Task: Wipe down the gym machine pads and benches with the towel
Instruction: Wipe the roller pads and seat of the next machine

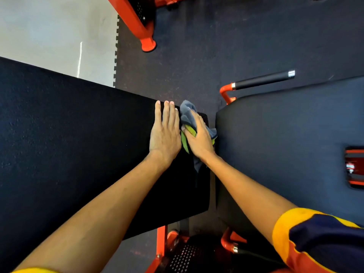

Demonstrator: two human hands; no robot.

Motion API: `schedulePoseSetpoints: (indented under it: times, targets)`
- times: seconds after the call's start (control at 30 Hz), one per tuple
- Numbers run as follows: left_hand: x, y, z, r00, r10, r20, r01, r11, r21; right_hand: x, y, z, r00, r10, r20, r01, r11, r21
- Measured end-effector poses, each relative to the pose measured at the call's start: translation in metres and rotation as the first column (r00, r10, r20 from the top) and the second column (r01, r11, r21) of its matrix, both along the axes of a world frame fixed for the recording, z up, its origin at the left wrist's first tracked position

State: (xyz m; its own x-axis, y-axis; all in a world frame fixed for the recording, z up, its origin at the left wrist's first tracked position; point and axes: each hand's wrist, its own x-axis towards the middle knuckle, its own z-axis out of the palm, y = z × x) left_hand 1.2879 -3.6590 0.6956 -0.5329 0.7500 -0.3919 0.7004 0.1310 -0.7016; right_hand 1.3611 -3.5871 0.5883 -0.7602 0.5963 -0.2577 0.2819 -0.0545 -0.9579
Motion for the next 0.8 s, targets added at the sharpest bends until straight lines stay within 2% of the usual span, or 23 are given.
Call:
schedulePoseSetpoints:
  times: [0.07,0.2,0.3,0.37,0.5,0.57,0.7,0.8]
  targets:
    - [0.0,0.001,-0.002,1.0,-0.001,-0.012,0.002,1.0,0.006,0.006,0.003,-0.03,0.998,-0.028,0.064,0.028,1.0,-0.003]
    - [0.0,0.004,-0.004,1.0,-0.011,-0.023,0.012,1.0,0.008,-0.022,0.032,-0.058,0.923,-0.202,0.328,0.243,0.966,-0.091]
    - [0.0,0.004,-0.005,1.0,-0.009,-0.029,0.009,1.0,0.006,-0.046,0.055,-0.052,0.88,-0.146,0.452,0.224,0.967,-0.124]
    - [0.001,0.006,-0.007,1.0,-0.004,-0.025,0.004,1.0,0.007,-0.053,0.066,-0.043,0.901,-0.067,0.429,0.134,0.983,-0.127]
    - [0.001,0.012,-0.012,1.0,0.013,-0.023,-0.012,1.0,0.015,-0.068,0.071,-0.032,0.98,0.077,0.182,-0.061,0.994,-0.092]
    - [0.002,0.014,-0.015,1.0,0.018,-0.016,-0.017,1.0,0.017,-0.075,0.072,-0.035,0.983,0.117,0.144,-0.108,0.992,-0.072]
    - [0.0,0.016,-0.02,1.0,0.029,0.0,-0.029,0.999,0.022,-0.083,0.09,-0.065,0.933,0.143,0.331,-0.123,0.989,-0.08]
    - [-0.001,0.018,-0.022,1.0,0.024,0.008,-0.025,0.999,0.021,-0.096,0.108,-0.083,0.846,0.174,0.504,-0.089,0.978,-0.189]
